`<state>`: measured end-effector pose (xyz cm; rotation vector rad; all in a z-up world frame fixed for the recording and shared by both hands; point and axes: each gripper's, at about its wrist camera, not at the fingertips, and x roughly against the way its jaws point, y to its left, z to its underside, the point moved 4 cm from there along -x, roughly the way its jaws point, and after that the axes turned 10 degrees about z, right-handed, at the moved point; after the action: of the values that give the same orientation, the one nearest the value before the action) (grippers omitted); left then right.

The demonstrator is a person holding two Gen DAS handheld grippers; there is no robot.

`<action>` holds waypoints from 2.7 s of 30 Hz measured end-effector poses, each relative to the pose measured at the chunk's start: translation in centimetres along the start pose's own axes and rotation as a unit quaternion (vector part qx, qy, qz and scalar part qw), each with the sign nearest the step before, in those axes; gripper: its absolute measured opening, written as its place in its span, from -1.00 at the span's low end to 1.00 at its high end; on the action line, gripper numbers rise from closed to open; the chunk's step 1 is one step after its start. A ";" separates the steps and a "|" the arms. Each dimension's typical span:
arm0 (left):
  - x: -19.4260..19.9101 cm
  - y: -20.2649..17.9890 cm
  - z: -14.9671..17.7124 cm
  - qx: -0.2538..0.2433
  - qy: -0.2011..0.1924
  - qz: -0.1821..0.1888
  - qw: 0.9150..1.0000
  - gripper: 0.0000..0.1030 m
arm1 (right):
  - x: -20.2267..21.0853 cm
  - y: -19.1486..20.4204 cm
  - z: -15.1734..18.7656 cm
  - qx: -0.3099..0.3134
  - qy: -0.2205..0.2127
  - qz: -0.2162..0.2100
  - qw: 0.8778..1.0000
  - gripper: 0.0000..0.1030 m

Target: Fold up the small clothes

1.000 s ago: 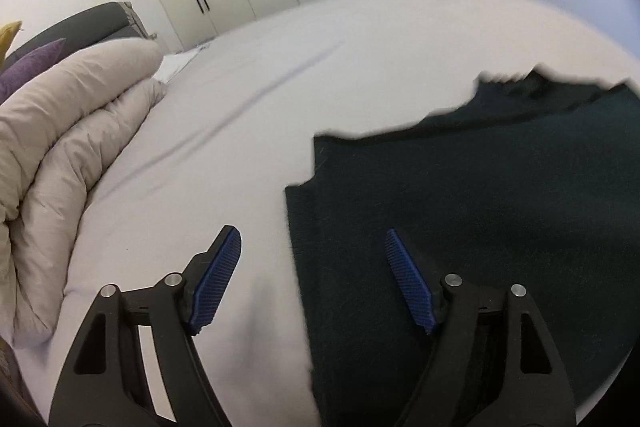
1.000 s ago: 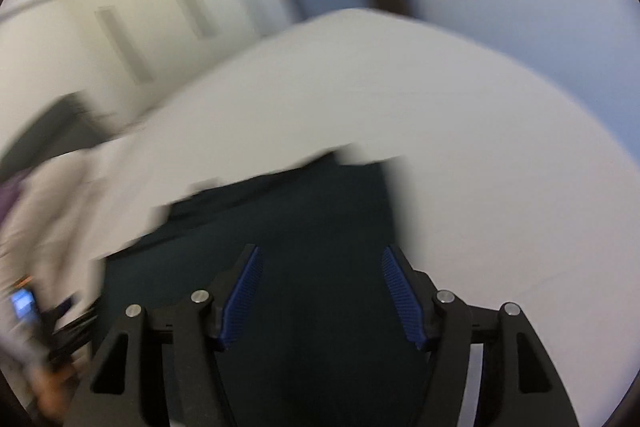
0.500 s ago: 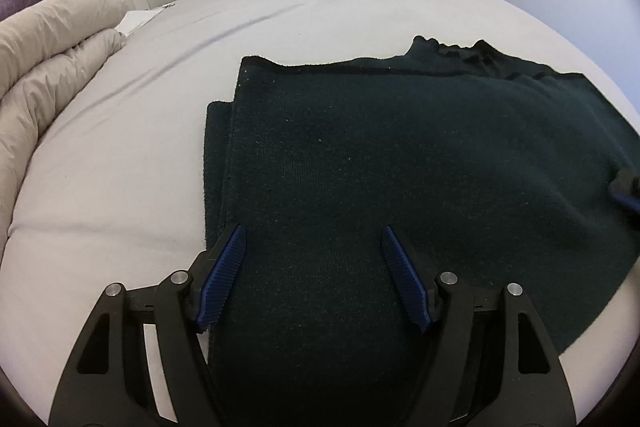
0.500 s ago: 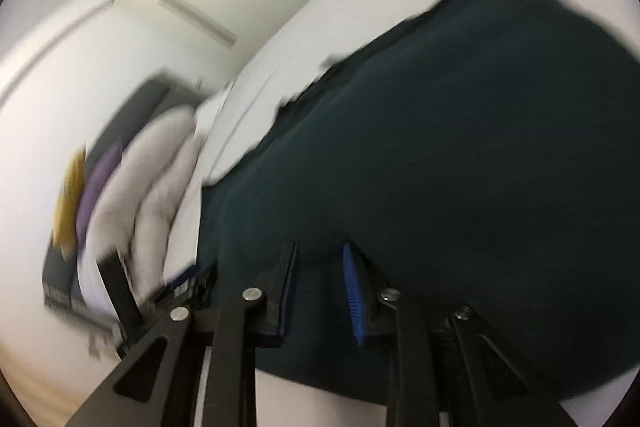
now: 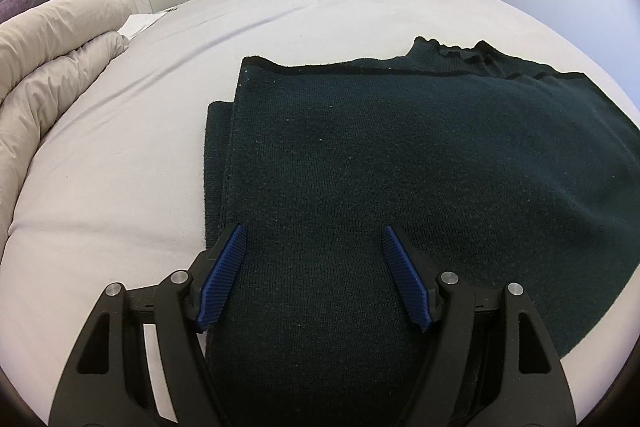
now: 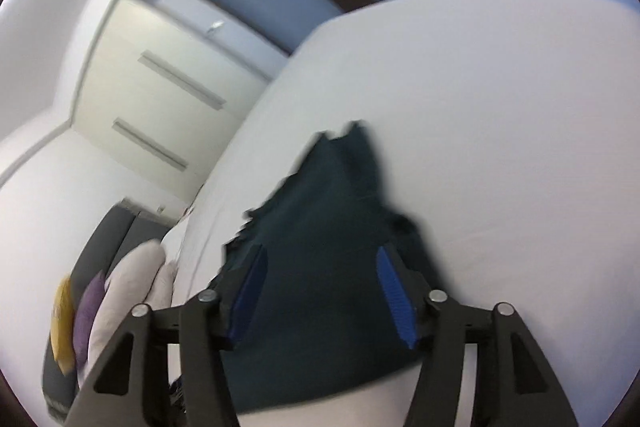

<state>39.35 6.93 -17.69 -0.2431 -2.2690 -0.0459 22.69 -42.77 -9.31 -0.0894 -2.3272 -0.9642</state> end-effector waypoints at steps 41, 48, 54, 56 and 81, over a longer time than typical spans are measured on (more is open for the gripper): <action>1.0 1.1 0.1 0.038 -0.010 0.045 0.998 0.38 | -1.9 -4.3 0.5 -0.064 -0.024 -0.039 0.997 -0.07; 7.7 3.3 3.3 0.120 -0.022 0.073 0.990 0.40 | 3.2 -1.0 1.4 -0.011 -0.030 -0.013 0.999 0.72; 13.1 4.8 8.5 0.195 -0.037 0.096 0.975 0.41 | 9.2 0.3 4.5 0.025 -0.042 -0.003 0.999 0.72; 14.4 4.8 10.5 0.210 -0.035 0.109 0.971 0.41 | 10.8 0.1 6.0 0.025 -0.041 -0.002 0.999 0.72; 14.9 7.4 15.0 0.440 -0.045 0.277 0.853 0.54 | 16.3 4.5 12.9 0.093 0.005 -0.042 0.995 0.70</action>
<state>20.09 18.26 -16.58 -0.3866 -1.9860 1.2932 4.11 -33.60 -4.48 0.0905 -2.4157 -0.7804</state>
